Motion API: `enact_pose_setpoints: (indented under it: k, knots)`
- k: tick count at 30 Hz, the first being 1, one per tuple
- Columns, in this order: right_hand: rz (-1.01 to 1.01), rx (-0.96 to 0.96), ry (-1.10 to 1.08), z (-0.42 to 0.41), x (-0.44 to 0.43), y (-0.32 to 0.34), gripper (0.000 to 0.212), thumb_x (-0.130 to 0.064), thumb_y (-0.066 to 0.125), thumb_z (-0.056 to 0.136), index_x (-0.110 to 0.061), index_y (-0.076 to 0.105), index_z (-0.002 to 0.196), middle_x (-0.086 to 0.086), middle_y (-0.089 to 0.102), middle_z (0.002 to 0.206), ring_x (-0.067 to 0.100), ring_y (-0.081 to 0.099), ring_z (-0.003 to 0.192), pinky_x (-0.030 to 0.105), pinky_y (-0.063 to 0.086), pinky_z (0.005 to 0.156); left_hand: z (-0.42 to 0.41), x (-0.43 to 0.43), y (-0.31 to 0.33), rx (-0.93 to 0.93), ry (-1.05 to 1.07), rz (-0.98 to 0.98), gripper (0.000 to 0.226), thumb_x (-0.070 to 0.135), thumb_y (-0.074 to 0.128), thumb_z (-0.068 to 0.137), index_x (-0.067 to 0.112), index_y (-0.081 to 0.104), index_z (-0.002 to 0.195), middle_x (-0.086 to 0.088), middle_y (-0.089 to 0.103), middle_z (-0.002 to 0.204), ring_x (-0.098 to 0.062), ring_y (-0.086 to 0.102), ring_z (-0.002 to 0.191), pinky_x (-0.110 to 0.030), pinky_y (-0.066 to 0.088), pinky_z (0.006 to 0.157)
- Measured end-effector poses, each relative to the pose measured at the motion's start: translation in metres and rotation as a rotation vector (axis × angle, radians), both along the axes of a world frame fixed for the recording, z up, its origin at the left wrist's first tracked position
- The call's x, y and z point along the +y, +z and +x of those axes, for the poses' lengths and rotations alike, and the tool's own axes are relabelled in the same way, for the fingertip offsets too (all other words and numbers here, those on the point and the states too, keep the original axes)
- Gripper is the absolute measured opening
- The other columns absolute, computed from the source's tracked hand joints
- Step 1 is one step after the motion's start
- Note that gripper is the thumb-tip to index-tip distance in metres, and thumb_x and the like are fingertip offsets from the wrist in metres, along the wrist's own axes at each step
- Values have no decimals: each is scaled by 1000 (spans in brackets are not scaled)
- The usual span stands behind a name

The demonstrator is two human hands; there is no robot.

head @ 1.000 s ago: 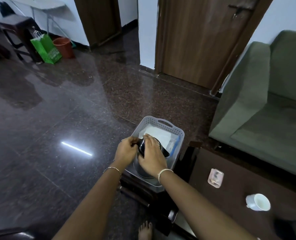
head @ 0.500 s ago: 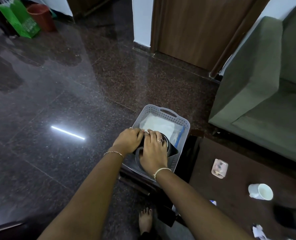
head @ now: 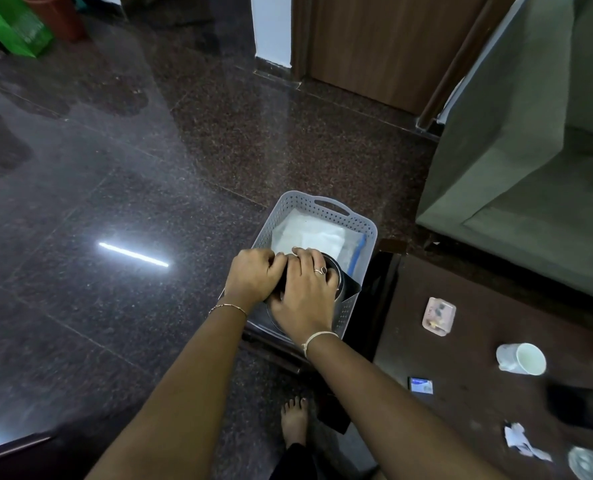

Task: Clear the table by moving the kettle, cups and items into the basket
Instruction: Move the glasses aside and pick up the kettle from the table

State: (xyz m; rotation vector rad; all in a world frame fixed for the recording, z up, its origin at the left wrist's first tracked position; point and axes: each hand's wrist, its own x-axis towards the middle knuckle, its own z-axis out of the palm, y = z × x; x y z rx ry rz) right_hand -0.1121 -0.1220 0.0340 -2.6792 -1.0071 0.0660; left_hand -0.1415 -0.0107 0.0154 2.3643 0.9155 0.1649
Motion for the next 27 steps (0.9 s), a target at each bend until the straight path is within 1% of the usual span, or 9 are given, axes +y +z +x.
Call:
enact_pose_setpoints:
  k: [4,6,8,11,13,17,20,23,27]
  knots:
    - [11,-6,-15,2,-15,7,49,-38,72,62,-19,59,105,-3,56,128,20,44,128,45,40,92,-2,-21,10,-19,57,16,47,42,42,77,5,51,49,-10,55,48,-28,50,49,-34,41,52]
    - [39,-14,-26,3,-23,12,43,-33,70,64,-19,60,104,-3,56,127,20,44,128,44,40,92,-3,-32,16,-45,102,40,46,42,43,77,8,49,47,-8,51,45,-26,46,46,-31,36,50]
    - [78,-41,-6,3,-29,20,38,-30,67,68,-20,60,104,-4,57,126,20,44,129,44,40,92,-5,-41,23,-83,167,48,47,42,43,77,5,52,49,-9,52,45,-25,45,46,-29,31,51]
    - [149,-87,34,5,-38,37,35,-30,67,68,-22,60,101,-2,57,126,23,45,128,46,40,91,-6,-52,41,-155,254,13,46,41,42,75,3,54,53,-10,53,47,-28,49,50,-30,31,50]
    - [189,-122,38,7,-47,51,35,-30,67,67,-22,61,101,-1,58,126,23,47,127,46,40,91,-4,-61,57,-198,284,4,45,41,42,74,2,53,55,-10,54,48,-26,49,50,-30,32,47]
    - [288,-201,4,16,-77,79,31,-29,68,69,-22,63,99,-4,61,119,22,50,123,45,43,89,7,-89,92,-244,262,44,43,42,41,74,6,50,52,-3,47,44,-12,41,43,-23,26,43]
    - [342,-272,-18,26,-106,95,27,-30,66,71,-23,64,97,-7,64,112,21,52,121,43,43,87,16,-119,114,-294,243,38,42,42,42,74,10,44,47,0,42,41,-11,38,42,-24,25,44]
    - [355,-336,-40,37,-141,109,25,-33,68,70,-24,64,92,-10,66,105,20,53,119,41,39,85,26,-155,129,-355,220,11,45,46,41,73,11,41,45,-1,43,40,-13,39,41,-30,32,44]
    - [352,-377,-80,49,-198,121,28,-38,68,68,-26,64,93,-11,66,104,20,54,118,41,39,84,41,-208,141,-424,130,-18,43,47,41,72,13,38,44,2,40,39,-11,35,40,-27,27,44]
